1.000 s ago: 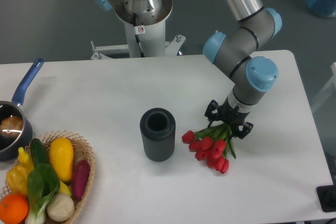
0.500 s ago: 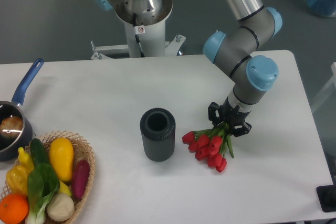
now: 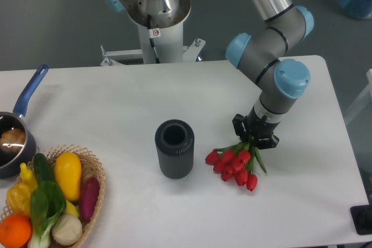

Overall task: Pick up the flowers from the table
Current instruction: 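Lift the gripped tulip bouquet up off the table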

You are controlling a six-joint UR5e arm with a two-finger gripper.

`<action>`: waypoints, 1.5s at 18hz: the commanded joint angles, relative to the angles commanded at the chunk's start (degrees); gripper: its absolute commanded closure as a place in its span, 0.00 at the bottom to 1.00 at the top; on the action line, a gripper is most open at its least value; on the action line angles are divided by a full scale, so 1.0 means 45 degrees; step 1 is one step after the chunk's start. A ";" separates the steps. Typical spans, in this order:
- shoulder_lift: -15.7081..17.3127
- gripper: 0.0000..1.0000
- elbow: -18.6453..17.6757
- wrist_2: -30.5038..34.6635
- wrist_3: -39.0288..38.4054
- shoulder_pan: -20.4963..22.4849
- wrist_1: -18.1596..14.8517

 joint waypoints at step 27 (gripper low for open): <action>0.2402 0.70 0.1720 -0.7381 -0.0742 0.0527 -0.0039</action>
